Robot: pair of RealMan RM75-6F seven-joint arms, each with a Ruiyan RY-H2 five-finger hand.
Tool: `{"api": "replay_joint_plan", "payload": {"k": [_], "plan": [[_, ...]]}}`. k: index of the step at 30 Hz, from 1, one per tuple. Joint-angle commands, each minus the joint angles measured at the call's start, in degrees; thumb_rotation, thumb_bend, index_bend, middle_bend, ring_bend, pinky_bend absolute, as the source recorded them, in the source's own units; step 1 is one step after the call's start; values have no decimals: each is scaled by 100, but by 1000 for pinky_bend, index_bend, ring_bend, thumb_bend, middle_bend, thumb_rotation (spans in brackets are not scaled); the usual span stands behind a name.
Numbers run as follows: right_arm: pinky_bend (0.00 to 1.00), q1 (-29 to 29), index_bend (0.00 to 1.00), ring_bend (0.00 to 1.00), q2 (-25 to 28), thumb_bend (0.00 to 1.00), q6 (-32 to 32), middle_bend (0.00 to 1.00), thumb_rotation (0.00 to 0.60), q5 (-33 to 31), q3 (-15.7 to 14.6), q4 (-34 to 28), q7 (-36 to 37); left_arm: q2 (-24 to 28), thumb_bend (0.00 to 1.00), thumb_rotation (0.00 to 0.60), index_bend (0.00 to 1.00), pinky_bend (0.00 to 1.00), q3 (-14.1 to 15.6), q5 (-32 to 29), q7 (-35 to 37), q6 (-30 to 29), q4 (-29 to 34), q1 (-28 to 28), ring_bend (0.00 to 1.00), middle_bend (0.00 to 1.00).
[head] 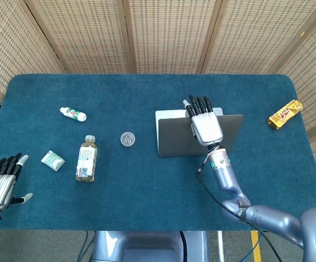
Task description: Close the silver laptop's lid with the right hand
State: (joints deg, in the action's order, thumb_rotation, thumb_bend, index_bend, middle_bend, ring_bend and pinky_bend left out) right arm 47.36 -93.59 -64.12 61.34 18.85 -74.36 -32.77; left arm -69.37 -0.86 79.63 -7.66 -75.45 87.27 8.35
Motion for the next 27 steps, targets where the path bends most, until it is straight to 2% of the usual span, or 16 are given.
{"api": "replay_joint_plan", "payload": {"k": [1, 13, 27], "plan": [[0, -14, 0, 0, 36, 245, -34, 0, 600, 7, 3, -42, -13, 2, 0, 600, 0, 0, 1, 13, 3, -15, 8, -3, 0, 0], [0, 56, 0, 0, 143, 208, -85, 0, 600, -21, 69, -151, -184, 19, 0, 600, 0, 0, 2, 36, 25, -52, 23, -13, 0, 0], [0, 245, 0, 0, 62, 194, 70, 0, 600, -200, 135, 180, -229, -1, 0, 600, 0, 0, -22, -65, 71, 85, -24, 36, 0, 0]]}}
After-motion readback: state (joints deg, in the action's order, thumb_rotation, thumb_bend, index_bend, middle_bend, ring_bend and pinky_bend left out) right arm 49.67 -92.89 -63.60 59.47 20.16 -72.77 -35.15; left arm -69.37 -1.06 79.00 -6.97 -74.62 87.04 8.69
